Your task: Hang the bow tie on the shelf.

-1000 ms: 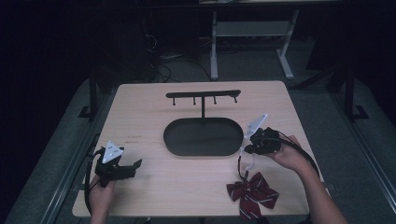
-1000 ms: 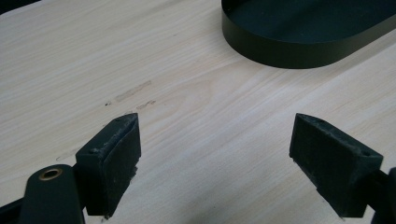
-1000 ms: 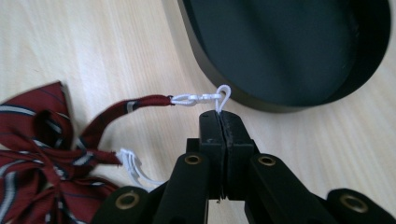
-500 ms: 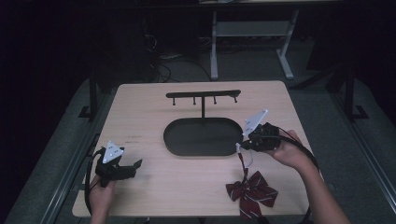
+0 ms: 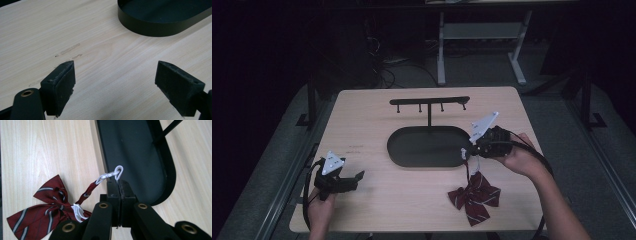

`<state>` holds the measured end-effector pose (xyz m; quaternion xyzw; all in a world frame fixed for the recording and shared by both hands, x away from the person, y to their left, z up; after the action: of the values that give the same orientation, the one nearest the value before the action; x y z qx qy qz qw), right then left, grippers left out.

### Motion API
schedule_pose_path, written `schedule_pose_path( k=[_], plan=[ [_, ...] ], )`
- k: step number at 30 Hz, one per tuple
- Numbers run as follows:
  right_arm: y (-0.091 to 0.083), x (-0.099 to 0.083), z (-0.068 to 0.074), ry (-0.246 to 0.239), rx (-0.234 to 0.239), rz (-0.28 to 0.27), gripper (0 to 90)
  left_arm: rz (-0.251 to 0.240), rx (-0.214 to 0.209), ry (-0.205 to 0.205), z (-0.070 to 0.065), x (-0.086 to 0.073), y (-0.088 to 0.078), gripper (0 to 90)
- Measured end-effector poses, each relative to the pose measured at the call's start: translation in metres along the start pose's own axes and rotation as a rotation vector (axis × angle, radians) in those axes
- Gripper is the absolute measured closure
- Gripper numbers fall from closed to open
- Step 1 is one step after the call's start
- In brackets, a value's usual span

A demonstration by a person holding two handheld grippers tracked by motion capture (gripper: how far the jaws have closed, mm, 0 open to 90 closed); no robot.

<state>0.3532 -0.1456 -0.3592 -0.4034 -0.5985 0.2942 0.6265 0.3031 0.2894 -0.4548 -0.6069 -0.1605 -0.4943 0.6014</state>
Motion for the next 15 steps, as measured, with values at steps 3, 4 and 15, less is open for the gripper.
schedule_pose_path(
  k=[3, 4, 15],
  plan=[
    [-0.003, 0.005, 0.000, -0.005, 0.002, -0.007, 88.5, -0.004, 0.001, 0.002, 0.000, 0.000, 0.000, 16.3],
    [-0.004, 0.006, 0.000, -0.002, 0.006, -0.011, 88.5, -0.005, 0.000, 0.001, 0.000, 0.000, 0.000, 16.3],
    [-0.014, 0.024, -0.002, -0.029, 0.002, -0.012, 88.5, -0.003, 0.001, 0.000, 0.000, 0.000, -0.001, 16.3]
  ],
)
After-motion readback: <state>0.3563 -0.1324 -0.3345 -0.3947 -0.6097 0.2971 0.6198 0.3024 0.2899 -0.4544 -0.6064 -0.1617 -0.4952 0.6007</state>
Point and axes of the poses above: each handheld gripper's, and its own axes: y roughly forward along the jaws, x roughly out of its top, z roughly to its left, the point moved 3 cm from there along y, roughly forward along the jaws, and after that the axes turned 9 degrees about x, right-handed, at the moved point
